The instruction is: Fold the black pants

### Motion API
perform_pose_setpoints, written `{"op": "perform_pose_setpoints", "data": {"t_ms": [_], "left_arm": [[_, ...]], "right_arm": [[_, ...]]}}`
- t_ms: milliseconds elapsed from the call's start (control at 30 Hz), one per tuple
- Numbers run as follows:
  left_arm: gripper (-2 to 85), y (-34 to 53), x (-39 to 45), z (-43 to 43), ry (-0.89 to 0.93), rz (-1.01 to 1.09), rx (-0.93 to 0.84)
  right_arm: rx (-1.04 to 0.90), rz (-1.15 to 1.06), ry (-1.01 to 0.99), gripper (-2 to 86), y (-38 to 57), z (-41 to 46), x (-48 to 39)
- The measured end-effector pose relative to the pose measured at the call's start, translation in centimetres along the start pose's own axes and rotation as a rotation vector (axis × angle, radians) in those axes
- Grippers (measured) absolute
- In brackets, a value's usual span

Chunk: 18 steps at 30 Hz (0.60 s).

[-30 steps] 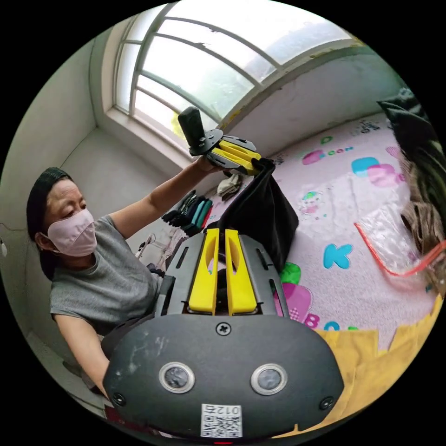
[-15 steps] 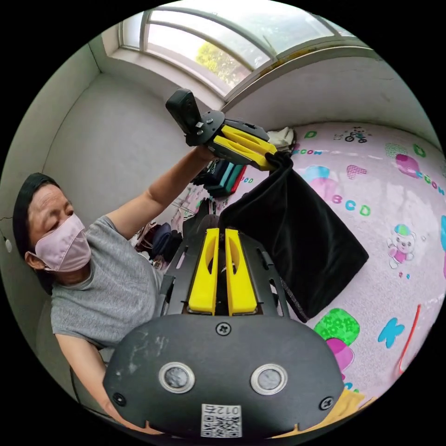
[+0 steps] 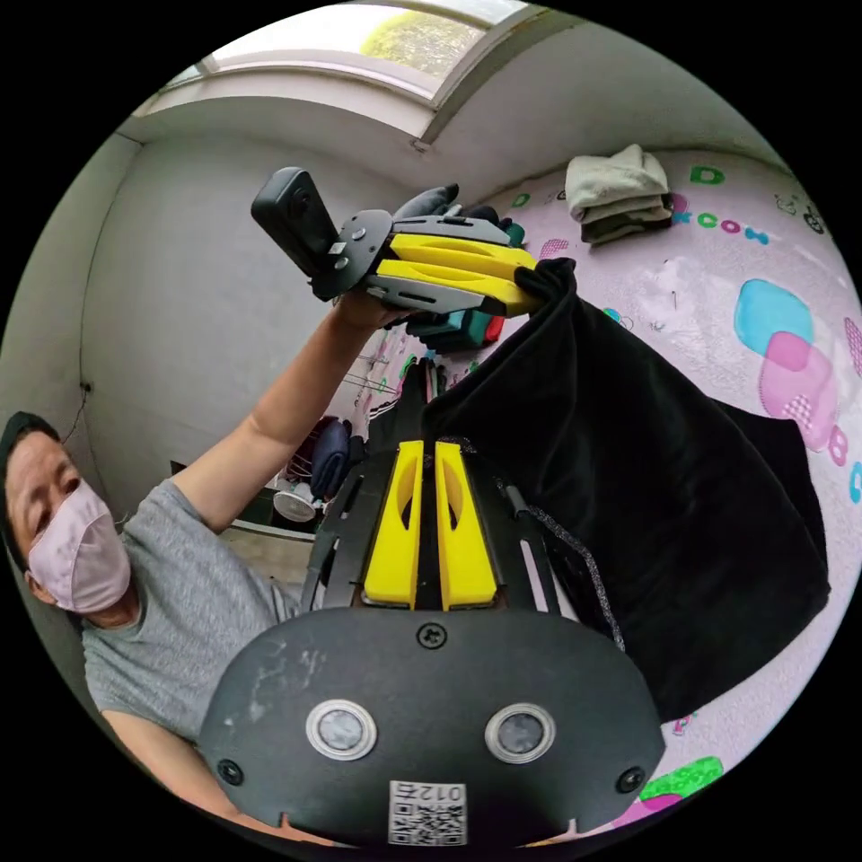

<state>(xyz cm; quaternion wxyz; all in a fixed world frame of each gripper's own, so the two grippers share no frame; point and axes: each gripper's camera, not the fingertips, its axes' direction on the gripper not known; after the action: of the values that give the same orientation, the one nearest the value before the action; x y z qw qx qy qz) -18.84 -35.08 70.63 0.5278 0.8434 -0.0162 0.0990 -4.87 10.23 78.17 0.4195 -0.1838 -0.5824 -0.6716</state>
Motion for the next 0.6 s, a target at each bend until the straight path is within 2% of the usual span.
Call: {"op": "perform_pose_setpoints", "data": {"t_ms": [100, 433, 533, 600], "left_arm": [[2.1, 2.7, -1.0, -0.4, -0.019, -0.047, -0.076], [1.1, 8.2, -4.6, -5.1, 0.075, -0.231, -0.126], [0.9, 10.0, -5.7, -7.4, 0.077, -0.364, -0.140], [1.2, 11.9, -6.5, -10.7, 0.071, -0.495, -0.075]], "right_arm": [[-0.011, 0.026, 0.029, -0.6, -2.6, 5.5, 2.5], [-0.026, 0.160, 0.081, -0.1, -8.8, 19.8, 10.0], [-0.029, 0.176, 0.024, 2.1, -10.2, 22.4, 11.9], [-0.014, 0.195, -0.021, 4.6, -10.9, 23.2, 12.5]]}}
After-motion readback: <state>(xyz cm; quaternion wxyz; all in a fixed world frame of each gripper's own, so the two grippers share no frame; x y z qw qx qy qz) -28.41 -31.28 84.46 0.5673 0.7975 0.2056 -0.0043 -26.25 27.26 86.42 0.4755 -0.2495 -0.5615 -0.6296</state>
